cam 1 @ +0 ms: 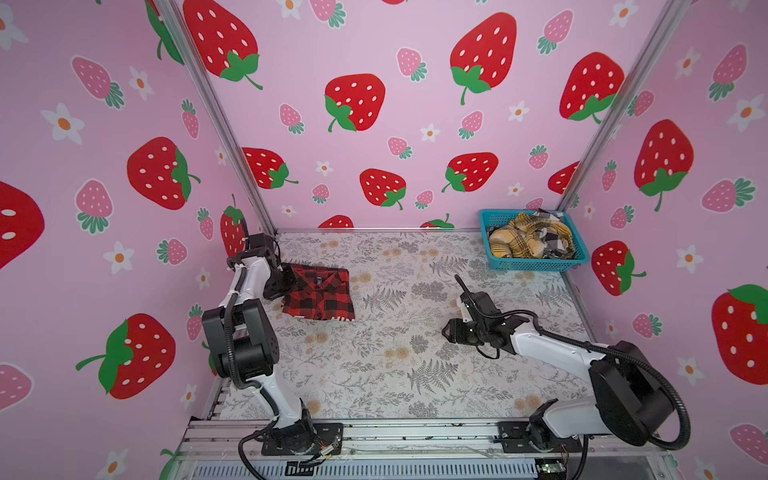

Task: Fold and stack the long sleeve shirts

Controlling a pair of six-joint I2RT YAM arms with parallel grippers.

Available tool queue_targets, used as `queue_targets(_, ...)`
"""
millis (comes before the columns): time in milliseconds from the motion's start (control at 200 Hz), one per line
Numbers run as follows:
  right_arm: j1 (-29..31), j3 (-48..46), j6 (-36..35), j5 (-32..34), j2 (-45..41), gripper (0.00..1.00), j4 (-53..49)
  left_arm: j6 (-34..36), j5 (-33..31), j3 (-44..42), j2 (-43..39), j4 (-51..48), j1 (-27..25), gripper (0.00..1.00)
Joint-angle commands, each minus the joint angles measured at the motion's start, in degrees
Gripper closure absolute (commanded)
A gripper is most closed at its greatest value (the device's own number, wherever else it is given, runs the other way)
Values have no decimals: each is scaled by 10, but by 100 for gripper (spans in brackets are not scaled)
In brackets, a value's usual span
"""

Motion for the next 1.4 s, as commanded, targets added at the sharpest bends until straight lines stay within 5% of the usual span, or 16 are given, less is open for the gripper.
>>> queue_targets(0, -4, -16, -4, -6, -25, 48, -20, 44, -62, 64, 45, -35, 20, 100)
queue_targets(435, -4, 2, -6, 9, -15, 48, -65, 95, -155, 213, 196, -58, 35, 100)
queue_targets(755, -4, 29, -2, 17, -7, 48, -96, 89, -141, 275, 255, -66, 54, 100)
queue_targets(860, -4, 41, -2, 19, -5, 51, -95, 77, -153, 270, 242, -57, 56, 52)
queue_targets(955, -4, 48, 0, 14, -5, 52, -96, 73, -139, 263, 221, -55, 54, 40)
queue_targets(1231, -1, 47, -1, 1, -6, 52, -79, 18, -125, 227, 91, -63, 45, 44)
queue_targets(1396, 7, 41, 8, -2, -4, 52, -51, -61, 22, 98, 5, -3, 44, 69)
